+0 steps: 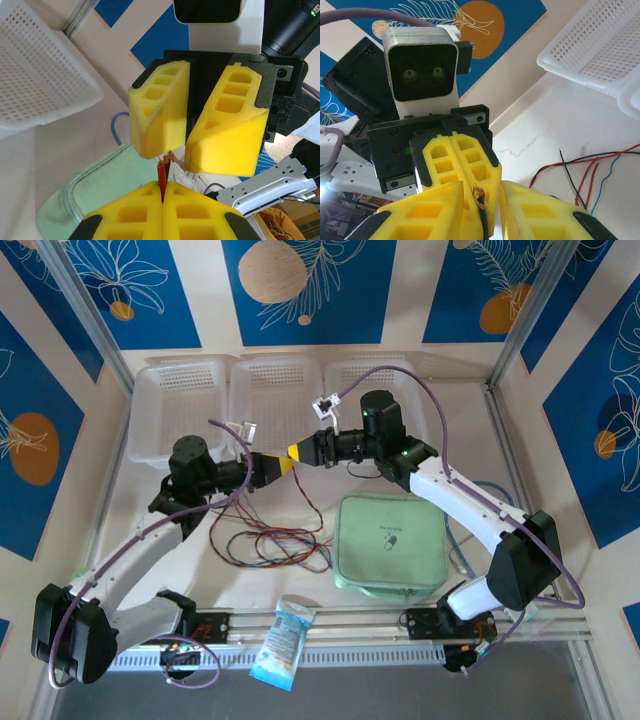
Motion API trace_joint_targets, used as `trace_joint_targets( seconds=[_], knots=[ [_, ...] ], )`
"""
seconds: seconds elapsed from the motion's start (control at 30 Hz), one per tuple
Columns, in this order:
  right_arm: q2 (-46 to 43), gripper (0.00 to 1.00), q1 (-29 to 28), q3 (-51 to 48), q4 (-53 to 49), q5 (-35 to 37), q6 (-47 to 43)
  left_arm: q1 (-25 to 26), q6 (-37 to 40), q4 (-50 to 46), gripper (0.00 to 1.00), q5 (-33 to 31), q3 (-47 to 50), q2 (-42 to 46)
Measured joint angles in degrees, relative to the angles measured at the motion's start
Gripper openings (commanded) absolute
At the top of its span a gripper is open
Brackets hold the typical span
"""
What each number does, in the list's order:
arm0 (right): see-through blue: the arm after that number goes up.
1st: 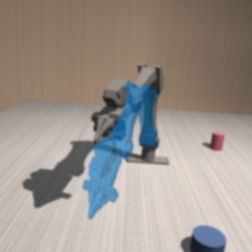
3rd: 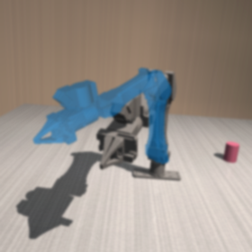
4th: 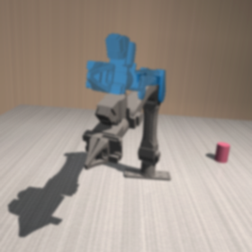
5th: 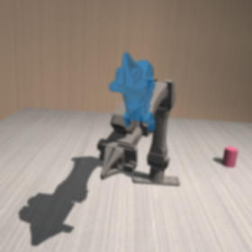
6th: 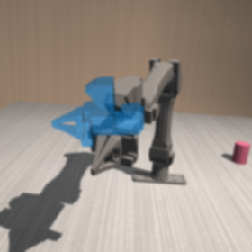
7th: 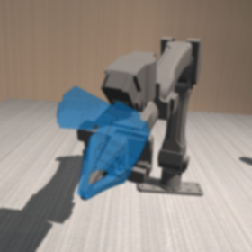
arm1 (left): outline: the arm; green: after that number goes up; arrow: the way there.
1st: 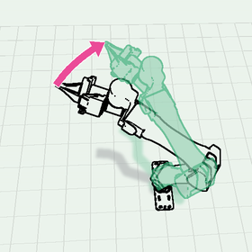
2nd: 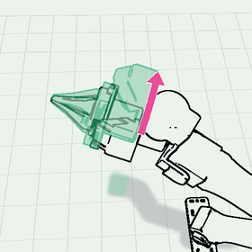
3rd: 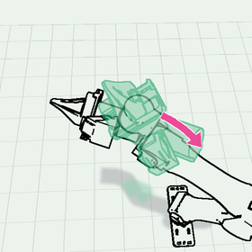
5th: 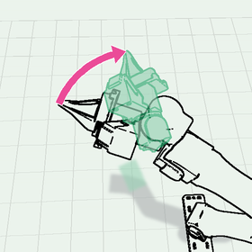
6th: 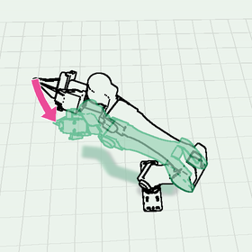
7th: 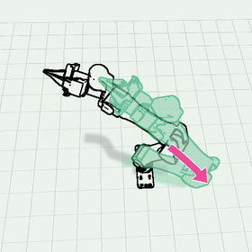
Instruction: Untangle the cables
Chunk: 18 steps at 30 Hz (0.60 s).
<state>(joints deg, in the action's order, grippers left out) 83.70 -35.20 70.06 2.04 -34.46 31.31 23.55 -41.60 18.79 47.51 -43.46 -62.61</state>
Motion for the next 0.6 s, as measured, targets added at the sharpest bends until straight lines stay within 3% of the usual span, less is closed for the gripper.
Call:
trace_joint_targets(
  seconds=[0.3,0.6],
  knots=[
    [0.28,0.01,-0.35,0.00,-0.42,-0.09,-0.48,0.11,-0.02,-0.09,0.00,0.02,-0.11,0.00],
    [0.09,0.00,-0.02,-0.72,0.96,0.44,0.04,0.15,-0.31,0.07,0.00,-0.92,-0.11,0.02]
  ],
)
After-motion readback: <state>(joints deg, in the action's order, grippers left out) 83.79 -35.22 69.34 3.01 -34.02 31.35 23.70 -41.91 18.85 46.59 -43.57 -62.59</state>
